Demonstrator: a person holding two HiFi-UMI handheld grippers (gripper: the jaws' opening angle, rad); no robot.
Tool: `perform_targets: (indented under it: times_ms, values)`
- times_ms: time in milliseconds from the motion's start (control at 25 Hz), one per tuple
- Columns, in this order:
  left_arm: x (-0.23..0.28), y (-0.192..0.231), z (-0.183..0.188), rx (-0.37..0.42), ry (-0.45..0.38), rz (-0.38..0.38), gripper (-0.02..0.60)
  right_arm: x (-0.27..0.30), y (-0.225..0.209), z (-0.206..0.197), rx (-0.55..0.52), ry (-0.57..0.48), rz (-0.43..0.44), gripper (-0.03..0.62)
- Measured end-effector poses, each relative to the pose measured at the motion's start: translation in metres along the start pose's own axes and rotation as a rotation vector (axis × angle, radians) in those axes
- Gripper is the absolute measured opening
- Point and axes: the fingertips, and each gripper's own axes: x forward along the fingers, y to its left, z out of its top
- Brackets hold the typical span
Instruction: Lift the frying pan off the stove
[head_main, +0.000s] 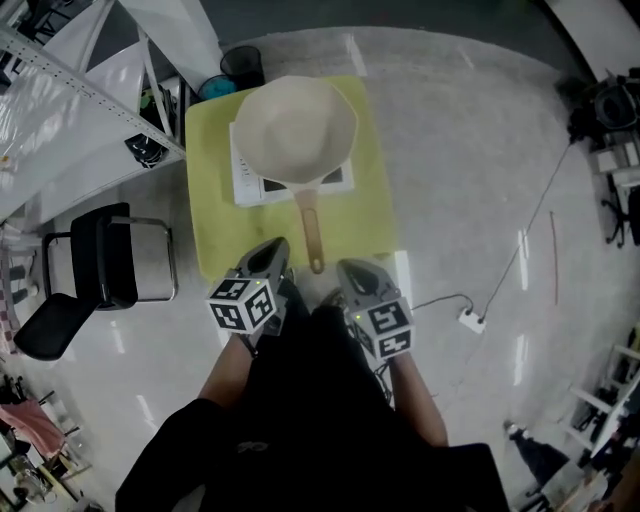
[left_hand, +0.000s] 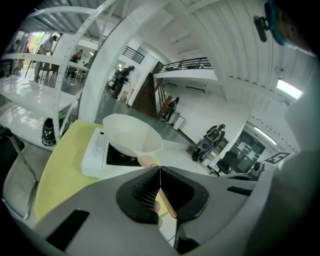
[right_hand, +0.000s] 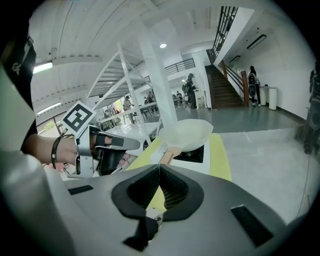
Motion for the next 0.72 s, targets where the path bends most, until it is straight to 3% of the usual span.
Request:
perform_targets:
  times_ms: [200, 480, 640, 720]
  values:
    - [-0.005, 0.013, -0.007, -0.033, -0.007, 0.021, 0.043, 0.007, -0.003, -0.005, 0.018, -0.01, 0.034, 0.015]
    - [0.026, 0.029, -0.011, -0.078, 0.068, -0.14, 0.044, 0.028, -0.005, -0.006, 0.038, 0.017, 0.053, 0.015]
    - [0.046, 0.043, -0.006, -0.272, 0.085, -0.264, 0.061, 0.035, -0.014, -0.011, 0.036, 0.093, 0.028, 0.015]
    - [0.055, 0.046, -0.005, -0.366, 0.097, -0.335, 0.131, 0.04, -0.015, -0.013, 0.06, 0.091, 0.022, 0.015]
